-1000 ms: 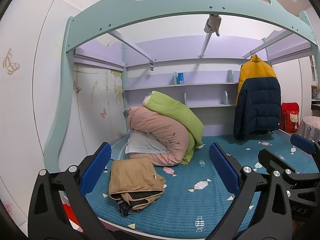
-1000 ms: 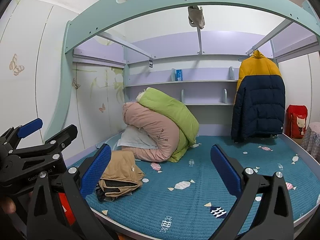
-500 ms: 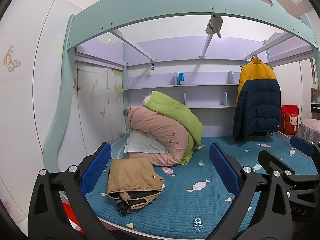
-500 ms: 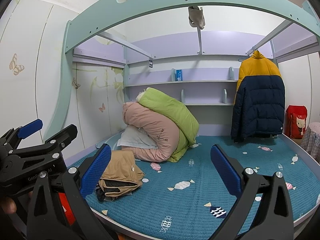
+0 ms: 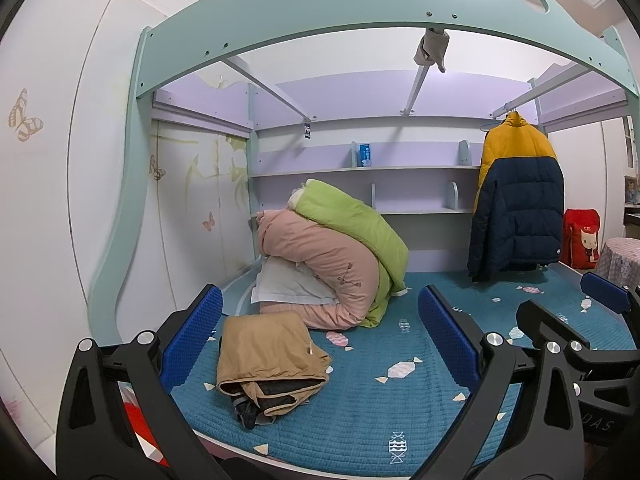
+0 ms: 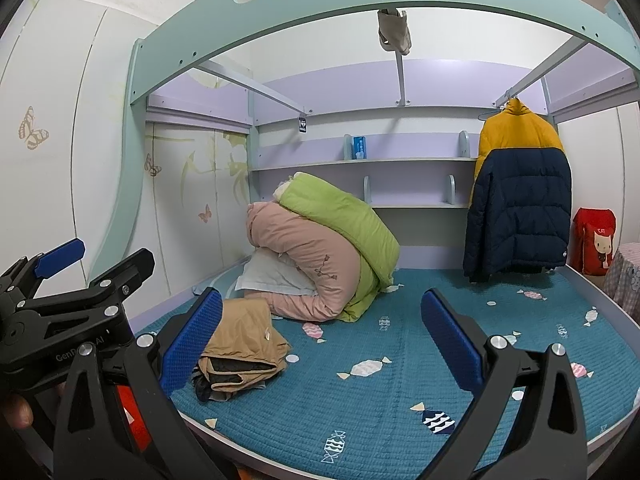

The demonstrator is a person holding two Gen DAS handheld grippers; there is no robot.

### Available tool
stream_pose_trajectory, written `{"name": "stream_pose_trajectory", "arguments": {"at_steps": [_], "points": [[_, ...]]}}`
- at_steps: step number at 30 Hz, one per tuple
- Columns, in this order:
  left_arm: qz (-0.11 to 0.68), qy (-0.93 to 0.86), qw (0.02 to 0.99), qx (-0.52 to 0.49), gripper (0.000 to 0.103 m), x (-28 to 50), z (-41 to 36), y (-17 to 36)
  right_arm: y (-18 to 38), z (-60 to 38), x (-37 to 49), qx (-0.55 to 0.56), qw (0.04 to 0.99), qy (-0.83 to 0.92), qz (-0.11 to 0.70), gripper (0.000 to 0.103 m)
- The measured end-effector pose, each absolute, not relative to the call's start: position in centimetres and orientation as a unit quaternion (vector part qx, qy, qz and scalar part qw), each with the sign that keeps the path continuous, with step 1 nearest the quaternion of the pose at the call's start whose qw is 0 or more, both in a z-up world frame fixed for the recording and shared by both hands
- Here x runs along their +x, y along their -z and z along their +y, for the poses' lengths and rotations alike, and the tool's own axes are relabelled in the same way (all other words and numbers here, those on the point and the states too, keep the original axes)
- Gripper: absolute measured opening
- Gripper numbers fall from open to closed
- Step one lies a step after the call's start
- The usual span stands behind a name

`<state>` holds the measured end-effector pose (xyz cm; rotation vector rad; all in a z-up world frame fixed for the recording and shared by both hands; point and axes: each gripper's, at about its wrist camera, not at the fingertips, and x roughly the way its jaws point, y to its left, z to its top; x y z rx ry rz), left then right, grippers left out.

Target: Fold large clothes

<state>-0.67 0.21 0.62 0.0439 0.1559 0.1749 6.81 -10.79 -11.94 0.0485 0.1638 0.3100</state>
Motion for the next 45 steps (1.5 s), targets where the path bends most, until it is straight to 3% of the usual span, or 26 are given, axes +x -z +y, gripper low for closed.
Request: {"name": "stream_pose_trajectory", "arguments": {"at_steps": [45], "points": [[0.078,-0.087,0.993,0.02,0.098,-0.74,0.59,-0.63,11.66,-10.18,7.47,0.024,0.983,-0.16,0.087,0.096]]}}
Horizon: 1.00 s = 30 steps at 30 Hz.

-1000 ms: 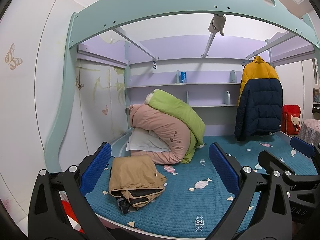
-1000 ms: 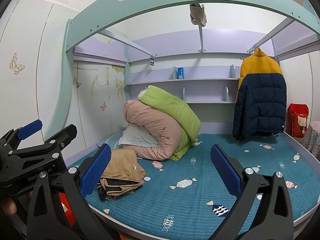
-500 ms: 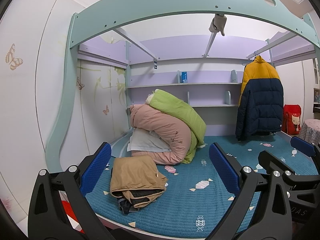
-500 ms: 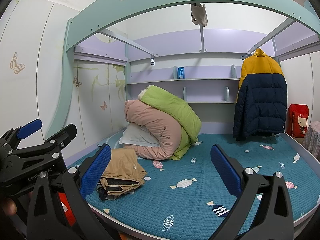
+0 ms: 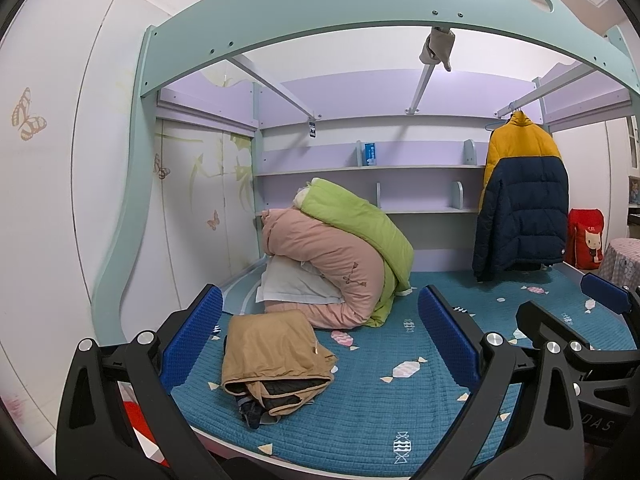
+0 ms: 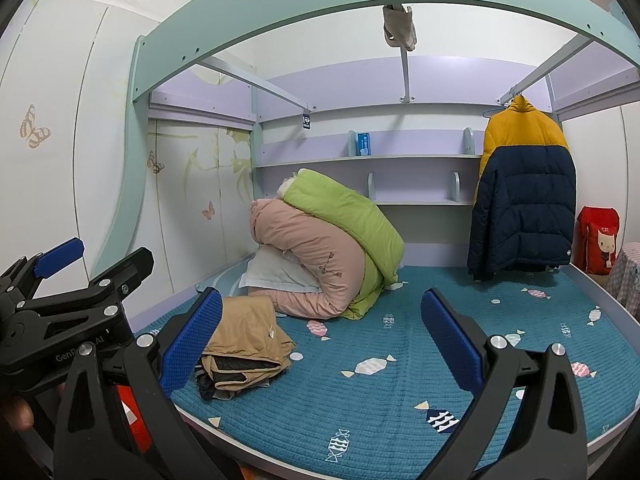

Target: Fold large clothes

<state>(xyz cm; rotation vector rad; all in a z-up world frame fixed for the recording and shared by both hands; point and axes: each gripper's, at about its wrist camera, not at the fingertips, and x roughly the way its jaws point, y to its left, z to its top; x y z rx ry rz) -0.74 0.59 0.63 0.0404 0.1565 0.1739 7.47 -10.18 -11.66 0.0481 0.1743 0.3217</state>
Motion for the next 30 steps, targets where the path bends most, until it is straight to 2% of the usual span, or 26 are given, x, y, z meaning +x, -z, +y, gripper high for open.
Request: {"name": "stream_pose_trajectory", "arguments": {"at_steps": [30], "points": [[0.081,-0.087,0.993,0.02,0.098,-0.83,1.02,-0.67,11.58,-9.8,8.28,0.022,0.982,-0.164,0.092,0.096]]}}
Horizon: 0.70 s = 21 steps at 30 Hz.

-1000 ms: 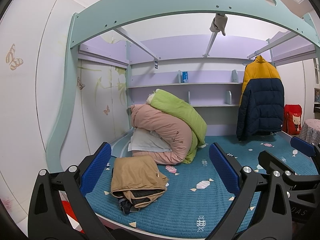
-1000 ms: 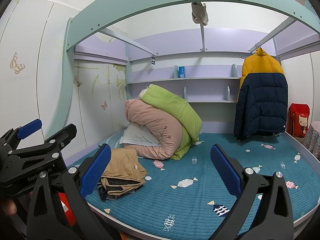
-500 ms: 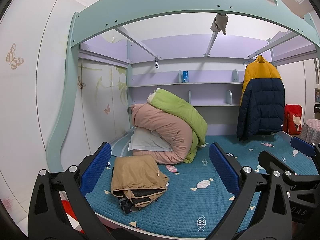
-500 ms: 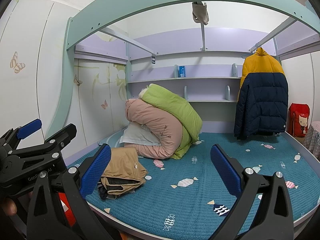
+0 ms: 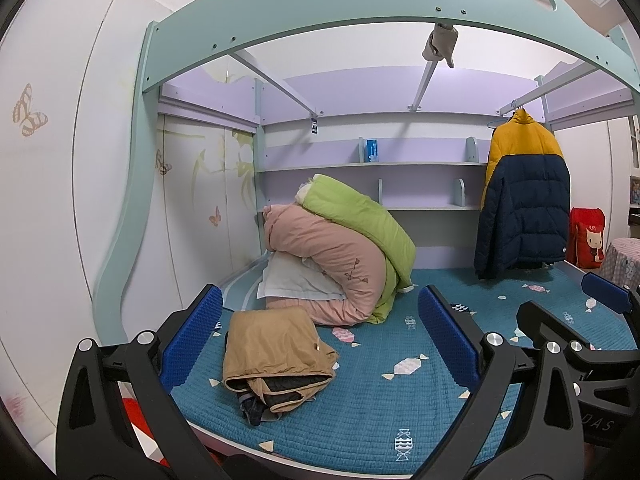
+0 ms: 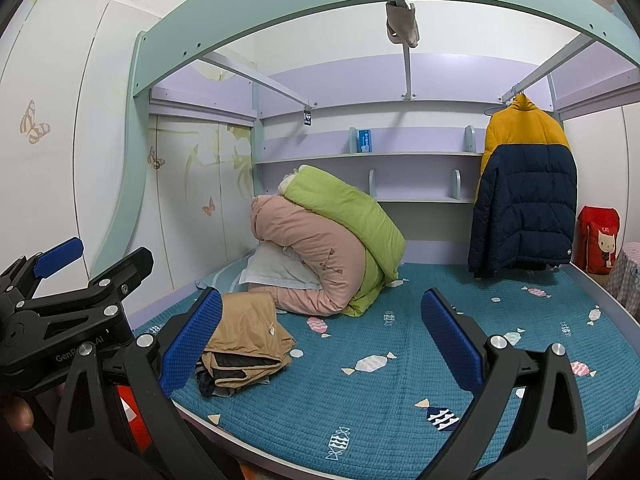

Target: Fold large clothes

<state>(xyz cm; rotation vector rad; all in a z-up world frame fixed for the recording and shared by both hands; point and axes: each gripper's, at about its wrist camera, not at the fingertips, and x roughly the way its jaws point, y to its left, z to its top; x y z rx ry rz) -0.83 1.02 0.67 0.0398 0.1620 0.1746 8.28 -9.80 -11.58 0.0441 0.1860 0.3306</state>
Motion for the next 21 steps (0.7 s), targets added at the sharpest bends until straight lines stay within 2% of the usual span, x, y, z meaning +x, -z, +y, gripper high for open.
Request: {"name": "stream_pose_trajectory", "arguments": {"at_steps": [21], "points": [[0.089,-0.093,0.991,0.023,0.098,-0.5,1.1,0.1,12.4,-10.3,9.5,0.023,0.98,-0.17,0.105,0.096]]}}
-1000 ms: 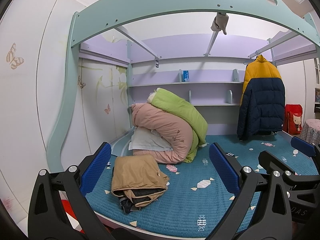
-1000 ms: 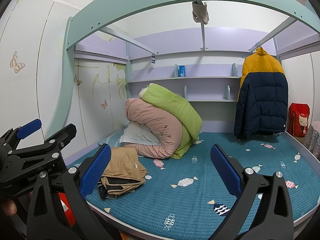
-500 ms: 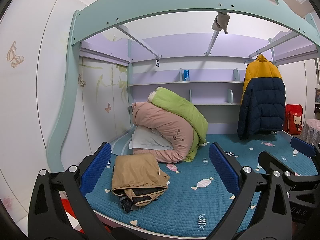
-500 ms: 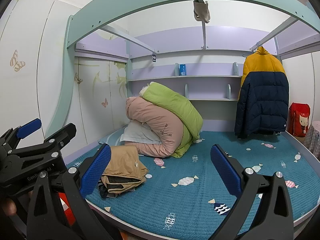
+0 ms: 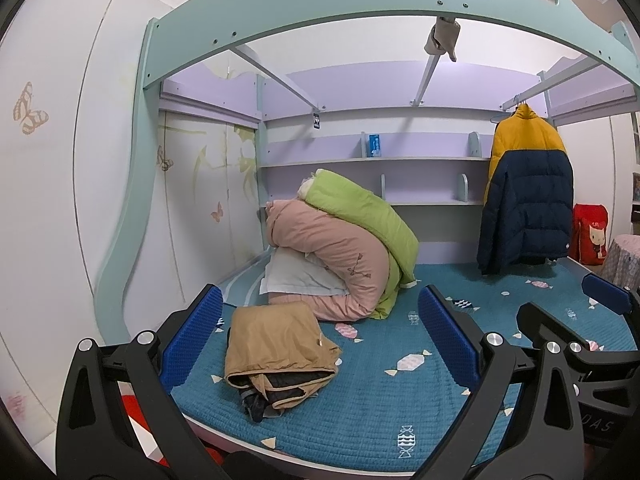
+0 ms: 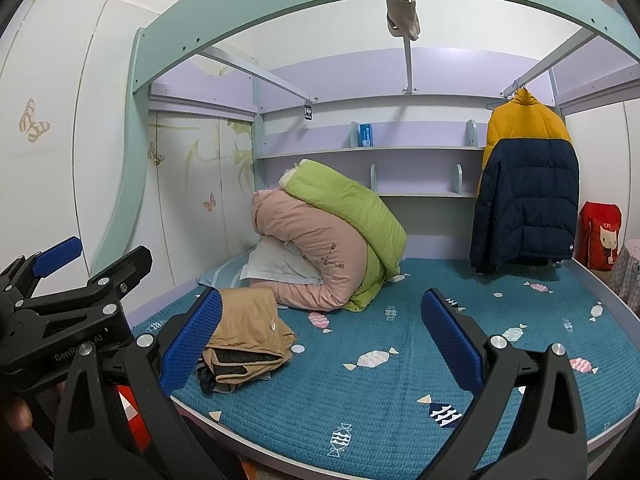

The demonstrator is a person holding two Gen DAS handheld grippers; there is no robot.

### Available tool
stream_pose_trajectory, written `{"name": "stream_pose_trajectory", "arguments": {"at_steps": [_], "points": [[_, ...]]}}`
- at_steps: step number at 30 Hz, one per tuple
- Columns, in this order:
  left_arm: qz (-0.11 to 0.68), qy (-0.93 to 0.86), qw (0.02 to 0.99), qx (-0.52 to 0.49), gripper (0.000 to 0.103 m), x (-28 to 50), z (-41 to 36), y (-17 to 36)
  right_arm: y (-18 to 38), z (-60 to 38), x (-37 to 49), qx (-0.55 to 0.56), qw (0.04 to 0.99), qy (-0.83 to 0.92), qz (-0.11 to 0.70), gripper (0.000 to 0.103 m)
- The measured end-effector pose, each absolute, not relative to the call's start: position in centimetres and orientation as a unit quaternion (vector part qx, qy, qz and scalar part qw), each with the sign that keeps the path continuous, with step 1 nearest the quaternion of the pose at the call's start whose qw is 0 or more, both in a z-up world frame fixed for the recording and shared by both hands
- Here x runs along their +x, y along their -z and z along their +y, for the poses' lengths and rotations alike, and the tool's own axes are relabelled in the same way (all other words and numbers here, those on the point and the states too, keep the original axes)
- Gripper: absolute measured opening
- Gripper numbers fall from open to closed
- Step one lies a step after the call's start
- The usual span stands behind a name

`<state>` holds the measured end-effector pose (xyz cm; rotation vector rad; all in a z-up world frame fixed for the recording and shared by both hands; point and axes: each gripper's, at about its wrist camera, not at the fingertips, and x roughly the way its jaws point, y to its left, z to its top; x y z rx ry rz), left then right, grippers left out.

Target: Fold large clothes

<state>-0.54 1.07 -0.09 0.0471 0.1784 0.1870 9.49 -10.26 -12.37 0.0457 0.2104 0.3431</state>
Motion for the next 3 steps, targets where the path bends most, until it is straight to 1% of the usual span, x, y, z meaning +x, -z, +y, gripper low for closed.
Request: {"name": "stream_pose_trajectory", "arguments": {"at_steps": [3], "points": [[0.093,-0.094,0.991,0.029,0.098,0.01,0.77,0.52,12.56,-10.42,10.28,0.021,0.979,-0.168,0.112,0.096]]}}
